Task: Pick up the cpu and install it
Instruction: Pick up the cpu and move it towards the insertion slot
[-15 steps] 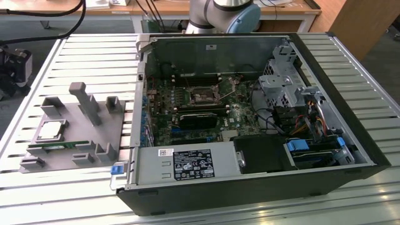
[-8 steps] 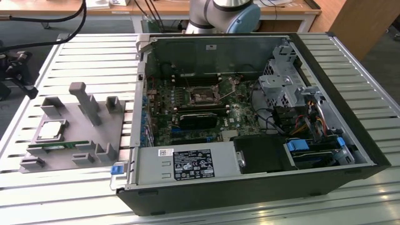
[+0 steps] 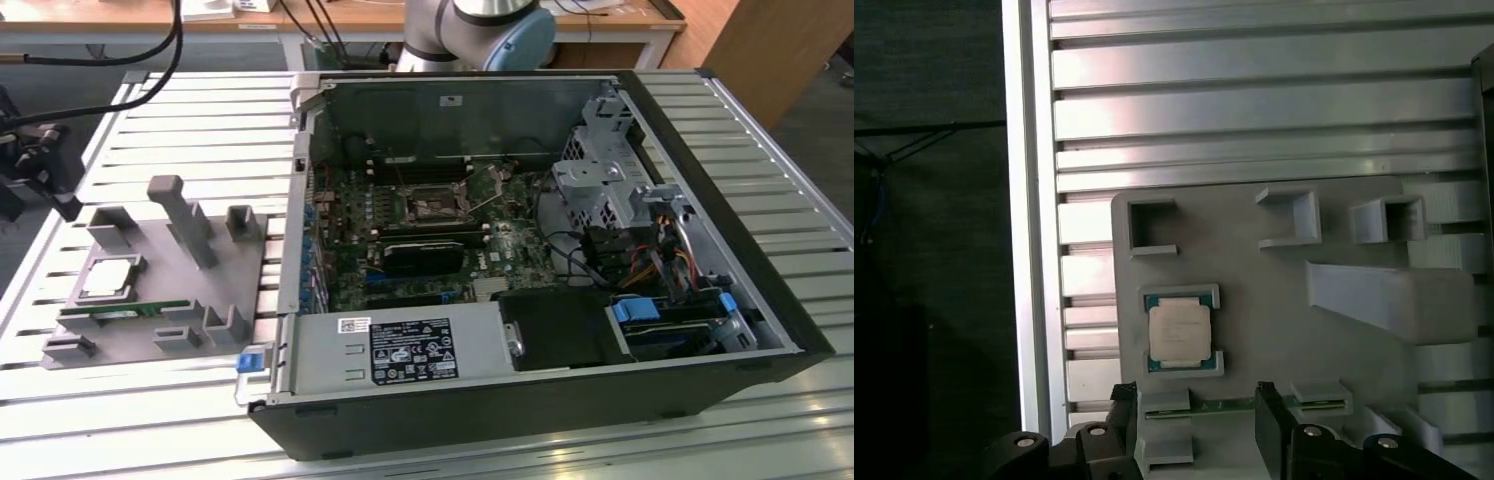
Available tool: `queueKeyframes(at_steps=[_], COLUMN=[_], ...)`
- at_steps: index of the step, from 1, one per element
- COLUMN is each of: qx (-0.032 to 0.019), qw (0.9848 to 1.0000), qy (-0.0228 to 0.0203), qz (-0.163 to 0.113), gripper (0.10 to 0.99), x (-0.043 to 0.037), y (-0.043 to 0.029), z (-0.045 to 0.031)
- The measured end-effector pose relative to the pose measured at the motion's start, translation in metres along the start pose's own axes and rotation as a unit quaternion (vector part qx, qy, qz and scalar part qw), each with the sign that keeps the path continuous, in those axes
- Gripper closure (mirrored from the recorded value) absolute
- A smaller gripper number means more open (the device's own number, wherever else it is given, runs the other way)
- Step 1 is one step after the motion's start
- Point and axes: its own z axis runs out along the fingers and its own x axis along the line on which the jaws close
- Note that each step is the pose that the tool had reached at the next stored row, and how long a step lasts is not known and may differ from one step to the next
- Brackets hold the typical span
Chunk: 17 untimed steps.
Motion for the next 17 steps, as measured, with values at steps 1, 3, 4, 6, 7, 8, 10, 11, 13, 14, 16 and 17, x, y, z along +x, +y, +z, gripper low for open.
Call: queueKeyframes(at_steps=[1,3,4,6,7,8,10,11,13,14,16,17], qx=[-0.0002,-0.0003,-0.0003,-0.0003,-0.0003,-0.0003,-0.0003,-0.0003,-0.0003,-0.0003,-0.0003,-0.0003], qw=[1.0000,1.0000,1.0000,1.0000,1.0000,1.0000,1.0000,1.0000,1.0000,1.0000,1.0000,1.0000], qy=[0.0001,0.0000,0.0000,0.0000,0.0000,0.0000,0.0001,0.0000,0.0001,0.0002,0.0005,0.0005], qz=[0.000,0.000,0.000,0.000,0.000,0.000,0.000,0.000,0.000,0.000,0.000,0.000], gripper=[0.498,0.498,0.498,0.498,0.498,0.498,0.498,0.498,0.498,0.498,0.498,0.498], x=[0.0003,0.0006,0.0007,0.0008,0.0008,0.0009,0.0010,0.0010,0.0010,0.0010,0.0010,0.0010], y=[-0.0001,-0.0002,-0.0003,-0.0003,-0.0004,-0.0004,-0.0004,-0.0004,-0.0005,-0.0005,-0.0006,-0.0006], z=[0.0016,0.0039,0.0049,0.0067,0.0075,0.0082,0.0093,0.0101,0.0117,0.0126,0.0146,0.0153])
